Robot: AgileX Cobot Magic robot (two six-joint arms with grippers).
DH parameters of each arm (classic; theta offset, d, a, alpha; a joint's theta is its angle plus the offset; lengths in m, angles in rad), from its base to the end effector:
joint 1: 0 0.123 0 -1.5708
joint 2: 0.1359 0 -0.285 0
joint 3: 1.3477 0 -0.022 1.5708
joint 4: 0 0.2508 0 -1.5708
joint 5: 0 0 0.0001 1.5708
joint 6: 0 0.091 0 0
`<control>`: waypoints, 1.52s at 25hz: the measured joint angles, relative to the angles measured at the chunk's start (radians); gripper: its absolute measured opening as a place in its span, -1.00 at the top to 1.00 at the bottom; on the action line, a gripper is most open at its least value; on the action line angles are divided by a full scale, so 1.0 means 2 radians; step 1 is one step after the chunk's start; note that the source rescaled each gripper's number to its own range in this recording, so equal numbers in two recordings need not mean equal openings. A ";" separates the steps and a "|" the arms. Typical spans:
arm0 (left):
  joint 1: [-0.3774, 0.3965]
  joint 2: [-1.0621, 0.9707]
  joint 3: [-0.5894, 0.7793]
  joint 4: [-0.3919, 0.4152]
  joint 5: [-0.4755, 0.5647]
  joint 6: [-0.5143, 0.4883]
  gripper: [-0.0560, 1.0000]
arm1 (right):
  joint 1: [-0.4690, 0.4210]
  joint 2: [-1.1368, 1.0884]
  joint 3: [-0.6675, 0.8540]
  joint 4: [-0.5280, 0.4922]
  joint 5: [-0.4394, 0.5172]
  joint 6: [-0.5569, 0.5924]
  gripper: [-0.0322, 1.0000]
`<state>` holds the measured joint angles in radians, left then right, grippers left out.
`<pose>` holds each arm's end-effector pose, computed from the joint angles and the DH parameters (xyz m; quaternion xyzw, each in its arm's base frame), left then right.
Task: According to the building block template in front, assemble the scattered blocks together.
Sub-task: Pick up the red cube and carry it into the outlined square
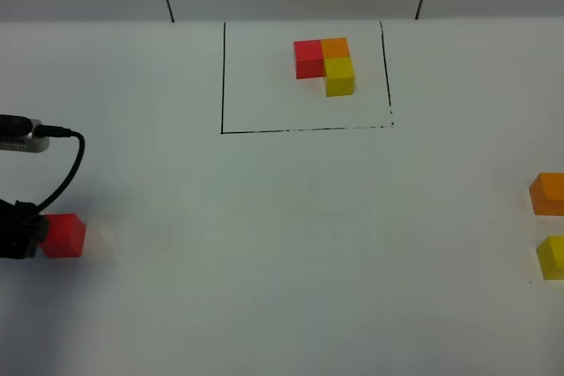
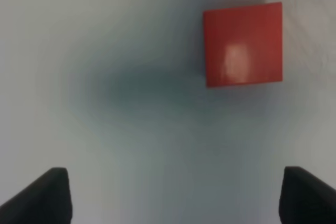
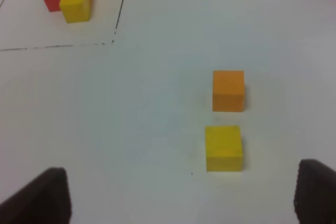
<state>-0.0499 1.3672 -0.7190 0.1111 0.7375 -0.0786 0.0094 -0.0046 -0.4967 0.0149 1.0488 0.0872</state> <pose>0.2294 -0.0047 0.2052 0.0214 0.9896 0.0338 0.1380 -0.0047 0.0011 0.2773 0.0328 0.8491 0.0329 0.5262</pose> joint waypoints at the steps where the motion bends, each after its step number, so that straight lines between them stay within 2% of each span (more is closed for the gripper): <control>1: 0.000 0.005 0.000 -0.005 -0.005 0.004 -0.44 | 0.000 0.000 0.000 0.000 0.000 0.000 -0.47; 5: 0.000 0.019 0.000 -0.019 -0.018 0.016 -0.54 | 0.000 0.000 0.000 0.000 0.000 0.000 -0.47; 9: 0.000 0.031 0.000 -0.020 -0.039 0.017 -0.90 | 0.000 0.000 0.000 0.000 0.000 0.000 -0.47; 11: 0.000 0.039 0.000 -0.024 -0.050 0.014 -0.99 | 0.000 0.000 0.000 0.000 0.000 0.000 -0.47; 19: 0.000 0.094 0.000 -0.071 -0.082 0.012 -1.00 | 0.000 0.000 0.000 0.000 0.000 0.000 -0.47; 27: 0.000 0.156 -0.001 -0.071 -0.128 0.012 -0.98 | 0.000 0.000 0.000 0.000 0.000 0.000 -0.47; 32: 0.000 0.180 -0.008 -0.071 -0.138 0.012 -0.97 | 0.000 0.000 0.000 0.000 0.000 0.000 -0.47; 36: 0.000 0.186 -0.008 -0.071 -0.138 0.012 -0.87 | 0.000 0.000 0.000 0.000 0.000 0.000 -0.47; 38: 0.000 0.186 -0.008 -0.071 -0.138 0.012 -0.74 | 0.000 0.000 0.000 0.000 0.000 0.000 -0.47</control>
<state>-0.0499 1.7393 -0.7350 -0.0318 0.4608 -0.0546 0.0094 -0.0046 -0.4967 0.0149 1.0488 0.0872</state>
